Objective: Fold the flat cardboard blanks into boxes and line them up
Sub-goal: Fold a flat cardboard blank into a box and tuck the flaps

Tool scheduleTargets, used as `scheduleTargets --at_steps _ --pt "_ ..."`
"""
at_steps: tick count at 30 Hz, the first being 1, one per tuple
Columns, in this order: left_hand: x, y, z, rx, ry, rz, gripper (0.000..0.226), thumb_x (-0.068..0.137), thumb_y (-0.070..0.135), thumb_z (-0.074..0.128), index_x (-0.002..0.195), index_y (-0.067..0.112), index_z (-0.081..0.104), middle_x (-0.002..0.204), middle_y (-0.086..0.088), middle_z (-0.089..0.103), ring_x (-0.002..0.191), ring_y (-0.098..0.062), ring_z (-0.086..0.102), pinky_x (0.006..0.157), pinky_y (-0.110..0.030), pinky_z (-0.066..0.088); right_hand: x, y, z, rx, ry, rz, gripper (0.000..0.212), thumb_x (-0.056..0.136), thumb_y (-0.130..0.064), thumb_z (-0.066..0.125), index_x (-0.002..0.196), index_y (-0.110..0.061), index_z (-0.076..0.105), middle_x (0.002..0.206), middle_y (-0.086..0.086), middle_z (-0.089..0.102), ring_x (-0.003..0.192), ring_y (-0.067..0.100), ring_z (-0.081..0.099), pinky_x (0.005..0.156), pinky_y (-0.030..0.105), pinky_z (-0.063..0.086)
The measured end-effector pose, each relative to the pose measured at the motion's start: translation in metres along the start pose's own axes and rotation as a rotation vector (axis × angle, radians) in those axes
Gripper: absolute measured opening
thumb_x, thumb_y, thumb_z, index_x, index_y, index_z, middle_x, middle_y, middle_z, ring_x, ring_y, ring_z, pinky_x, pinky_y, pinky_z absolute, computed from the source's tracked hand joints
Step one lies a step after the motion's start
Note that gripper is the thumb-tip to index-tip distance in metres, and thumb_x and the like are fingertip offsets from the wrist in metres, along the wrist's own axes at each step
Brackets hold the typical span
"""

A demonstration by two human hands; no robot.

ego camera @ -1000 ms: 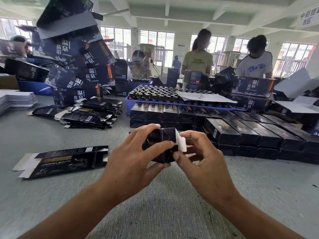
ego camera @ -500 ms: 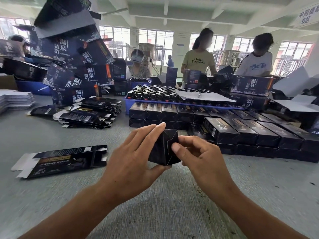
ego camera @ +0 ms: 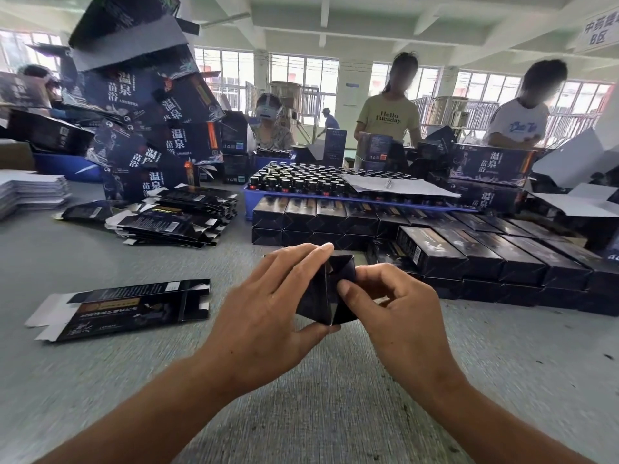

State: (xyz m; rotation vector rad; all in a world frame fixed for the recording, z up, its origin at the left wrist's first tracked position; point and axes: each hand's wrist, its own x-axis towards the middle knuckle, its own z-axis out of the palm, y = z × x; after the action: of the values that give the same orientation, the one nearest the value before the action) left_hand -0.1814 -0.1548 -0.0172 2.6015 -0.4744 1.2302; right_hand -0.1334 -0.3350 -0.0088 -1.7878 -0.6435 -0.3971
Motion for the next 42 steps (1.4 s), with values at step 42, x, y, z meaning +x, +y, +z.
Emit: scheduleTargets --at_steps 42 --pt "0.0021 0.0041 -0.0060 -0.124 0.016 -0.118 0.089 0.074 0.060 0.072 0.146 0.019 0.038 0.143 0.003 0.048 0.131 -0.012 0.045 0.105 -0.019 0.033 0.0013 -0.0079 -0.0056 0.152 -0.071 -0.041 0.014 0.096 -0.019 0.064 0.103 -0.024 0.075 0.089 -0.015 0.074 0.080 0.004 0.069 0.069 0.015 0.052"
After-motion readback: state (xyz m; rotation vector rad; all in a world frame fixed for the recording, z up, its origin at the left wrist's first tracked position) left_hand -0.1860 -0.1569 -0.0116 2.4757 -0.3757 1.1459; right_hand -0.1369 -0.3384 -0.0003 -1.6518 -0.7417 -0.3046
